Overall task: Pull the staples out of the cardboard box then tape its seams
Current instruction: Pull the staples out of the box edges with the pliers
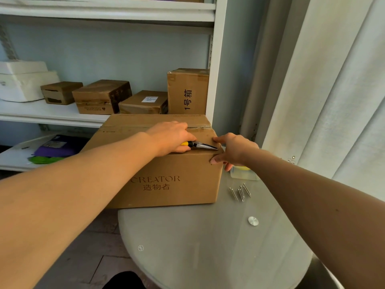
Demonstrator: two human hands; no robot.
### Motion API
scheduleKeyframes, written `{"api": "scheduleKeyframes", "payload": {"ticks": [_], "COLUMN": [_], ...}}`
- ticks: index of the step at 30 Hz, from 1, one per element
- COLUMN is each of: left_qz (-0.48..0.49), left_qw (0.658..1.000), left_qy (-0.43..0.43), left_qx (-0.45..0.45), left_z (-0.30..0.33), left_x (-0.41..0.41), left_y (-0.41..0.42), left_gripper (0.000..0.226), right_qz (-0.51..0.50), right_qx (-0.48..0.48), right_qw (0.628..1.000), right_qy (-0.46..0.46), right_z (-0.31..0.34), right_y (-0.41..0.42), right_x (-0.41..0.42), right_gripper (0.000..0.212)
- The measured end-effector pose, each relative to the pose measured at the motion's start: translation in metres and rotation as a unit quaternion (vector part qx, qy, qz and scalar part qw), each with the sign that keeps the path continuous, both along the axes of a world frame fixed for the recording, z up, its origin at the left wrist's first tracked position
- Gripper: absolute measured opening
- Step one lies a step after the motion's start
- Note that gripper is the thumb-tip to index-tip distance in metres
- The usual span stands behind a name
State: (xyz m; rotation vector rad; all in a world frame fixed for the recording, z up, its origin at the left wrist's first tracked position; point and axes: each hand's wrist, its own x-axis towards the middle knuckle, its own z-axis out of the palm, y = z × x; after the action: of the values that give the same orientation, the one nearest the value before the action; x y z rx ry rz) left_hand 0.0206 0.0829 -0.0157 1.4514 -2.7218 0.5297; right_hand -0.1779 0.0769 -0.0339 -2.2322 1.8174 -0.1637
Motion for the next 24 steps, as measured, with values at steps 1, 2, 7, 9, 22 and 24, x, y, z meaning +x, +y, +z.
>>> {"api": "scheduleKeyframes", "payload": {"ticks": [1,2,7,9,22,24], "left_qz": [0.003,0.005,0.024,0.022,-0.006,-0.004], "left_qw": [1.000,1.000,0.998,0.998,0.993,0.991], "left_qy": [0.003,0.008,0.059,0.057,-0.104,-0.114], "left_qx": [0.002,0.004,0.022,0.023,-0.053,-0.066], "left_z": [0.000,0.000,-0.006,-0.008,0.016,0.011], "left_x": [-0.001,-0.002,0.002,0.004,-0.005,-0.009], "left_y": [0.001,0.003,0.006,0.005,-0.008,-0.006], "left_gripper": [0.044,0.042,0.042,0.046,0.059,0.058], "right_qz": [-0.001,-0.001,0.001,0.000,-0.009,-0.013], "right_qx": [-0.002,-0.006,-0.013,-0.010,-0.006,-0.005], "right_qw": [1.000,1.000,1.000,1.000,1.000,1.000], "right_qy": [0.002,0.008,0.017,0.011,0.003,0.002], "right_z": [0.001,0.001,0.000,0.000,-0.003,-0.003], "right_y": [0.001,0.003,0.007,0.006,-0.008,-0.010], "right_x": [0.000,0.000,0.001,0.001,-0.003,-0.003], "right_gripper": [0.075,0.075,0.074,0.074,0.078,0.078]}}
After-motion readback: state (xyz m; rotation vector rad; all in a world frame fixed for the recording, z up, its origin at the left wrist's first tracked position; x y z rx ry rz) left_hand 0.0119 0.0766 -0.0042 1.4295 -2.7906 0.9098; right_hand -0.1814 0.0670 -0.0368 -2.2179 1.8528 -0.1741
